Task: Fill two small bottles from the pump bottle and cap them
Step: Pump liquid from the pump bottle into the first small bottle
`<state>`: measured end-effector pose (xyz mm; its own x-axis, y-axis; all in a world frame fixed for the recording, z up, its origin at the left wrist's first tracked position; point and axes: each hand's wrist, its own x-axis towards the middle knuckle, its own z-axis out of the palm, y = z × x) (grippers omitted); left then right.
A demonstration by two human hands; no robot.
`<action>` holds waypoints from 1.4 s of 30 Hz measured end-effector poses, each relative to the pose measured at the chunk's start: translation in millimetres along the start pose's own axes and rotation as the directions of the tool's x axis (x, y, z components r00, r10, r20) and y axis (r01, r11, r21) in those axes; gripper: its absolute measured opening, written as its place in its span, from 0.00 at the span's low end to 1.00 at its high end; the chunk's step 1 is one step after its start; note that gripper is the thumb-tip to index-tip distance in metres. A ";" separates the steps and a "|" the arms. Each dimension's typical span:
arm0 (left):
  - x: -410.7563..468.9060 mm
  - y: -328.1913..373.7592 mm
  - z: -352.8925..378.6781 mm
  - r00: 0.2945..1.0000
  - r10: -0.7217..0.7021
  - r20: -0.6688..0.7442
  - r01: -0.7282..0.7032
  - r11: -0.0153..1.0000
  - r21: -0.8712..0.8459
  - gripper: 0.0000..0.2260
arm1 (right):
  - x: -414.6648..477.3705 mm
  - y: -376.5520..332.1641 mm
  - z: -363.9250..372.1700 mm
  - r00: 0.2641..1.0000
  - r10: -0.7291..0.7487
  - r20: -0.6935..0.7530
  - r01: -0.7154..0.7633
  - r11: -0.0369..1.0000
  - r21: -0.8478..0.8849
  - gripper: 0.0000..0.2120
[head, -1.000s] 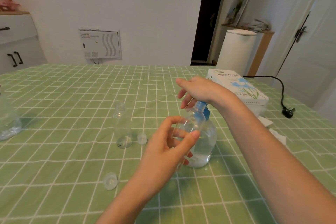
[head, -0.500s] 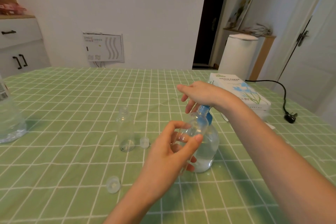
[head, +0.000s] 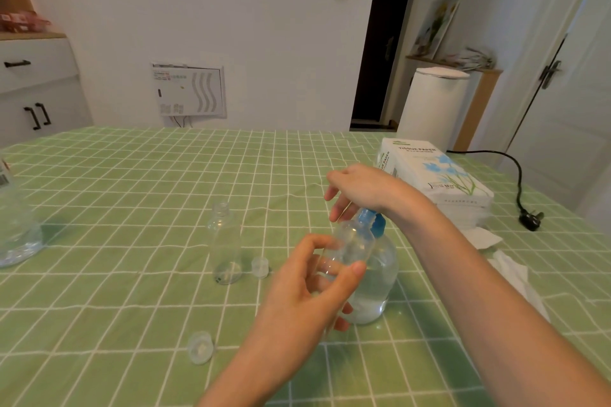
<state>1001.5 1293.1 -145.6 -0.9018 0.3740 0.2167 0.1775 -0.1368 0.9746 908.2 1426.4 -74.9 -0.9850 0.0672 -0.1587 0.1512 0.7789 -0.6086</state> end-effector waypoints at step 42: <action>2.7 3.7 4.1 1.000 -0.025 0.000 0.025 0.999 -0.039 0.18 | -1.5 -9.1 -9.2 0.999 0.028 -0.018 -0.028 0.998 -0.052 0.18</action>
<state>1001.4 1297.4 -141.2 -0.9057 0.3776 0.1928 0.1398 -0.1631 0.9766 907.6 1425.0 -62.0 -0.9818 0.0997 -0.1617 0.1747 0.8082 -0.5625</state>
